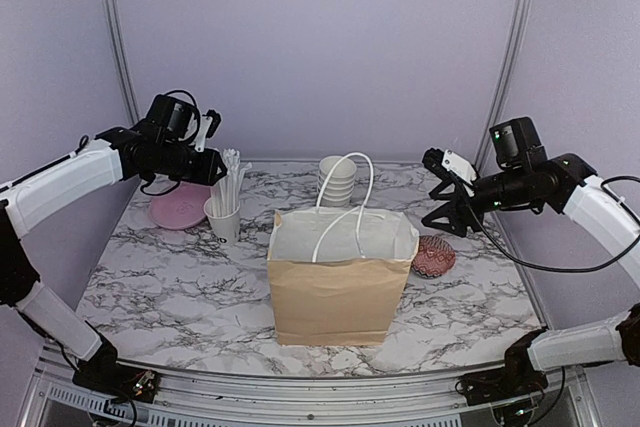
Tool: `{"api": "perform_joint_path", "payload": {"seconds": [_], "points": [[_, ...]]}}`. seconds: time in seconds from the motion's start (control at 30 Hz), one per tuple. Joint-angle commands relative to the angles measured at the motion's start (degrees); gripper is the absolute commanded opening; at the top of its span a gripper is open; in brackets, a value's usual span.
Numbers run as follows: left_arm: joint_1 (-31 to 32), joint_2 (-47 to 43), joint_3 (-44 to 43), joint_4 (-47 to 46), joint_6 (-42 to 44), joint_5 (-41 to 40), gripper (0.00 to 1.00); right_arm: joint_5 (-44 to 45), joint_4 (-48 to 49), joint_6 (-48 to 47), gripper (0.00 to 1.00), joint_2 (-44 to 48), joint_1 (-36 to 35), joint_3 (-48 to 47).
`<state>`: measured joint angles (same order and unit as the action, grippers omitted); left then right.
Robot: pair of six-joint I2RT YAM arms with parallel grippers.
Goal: Pack the takeout coffee
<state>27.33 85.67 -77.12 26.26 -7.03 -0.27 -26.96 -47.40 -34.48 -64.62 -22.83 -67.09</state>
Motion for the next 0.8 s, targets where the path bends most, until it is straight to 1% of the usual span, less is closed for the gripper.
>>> {"api": "perform_joint_path", "payload": {"seconds": [0.0,0.13,0.2,0.3,0.43,0.53,0.63,0.77], "points": [[0.09,1.37,-2.07,-0.41,0.63,-1.86,0.23,-0.85,1.1,0.38,0.67,-0.23,0.42,-0.4],[0.17,0.65,-2.6,0.18,0.44,-1.79,0.07,-0.85,1.08,0.4,0.67,-0.24,0.43,-0.33],[0.33,-0.68,-3.78,1.32,0.28,-1.77,0.0,-0.66,1.08,0.3,0.67,-0.24,0.42,-0.31],[1.13,-3.38,-6.73,5.04,-0.11,-3.38,0.0,-0.42,1.15,0.26,0.67,-0.45,0.42,-0.39],[2.33,-8.28,-12.16,11.65,-0.09,-7.73,0.0,-0.21,1.08,0.17,0.67,-1.02,0.43,-0.9],[2.63,-11.97,-15.86,15.36,-0.45,-8.35,0.0,-0.02,0.95,0.07,0.67,-1.75,0.44,-1.47],[3.01,-14.97,-19.95,18.28,-1.49,-6.81,0.0,0.4,0.49,-0.12,0.67,-2.23,0.42,-2.21],[5.05,-18.57,-24.53,18.87,-4.09,-0.55,0.0,1.13,0.02,-0.23,0.67,-2.42,0.44,-2.93]]}}
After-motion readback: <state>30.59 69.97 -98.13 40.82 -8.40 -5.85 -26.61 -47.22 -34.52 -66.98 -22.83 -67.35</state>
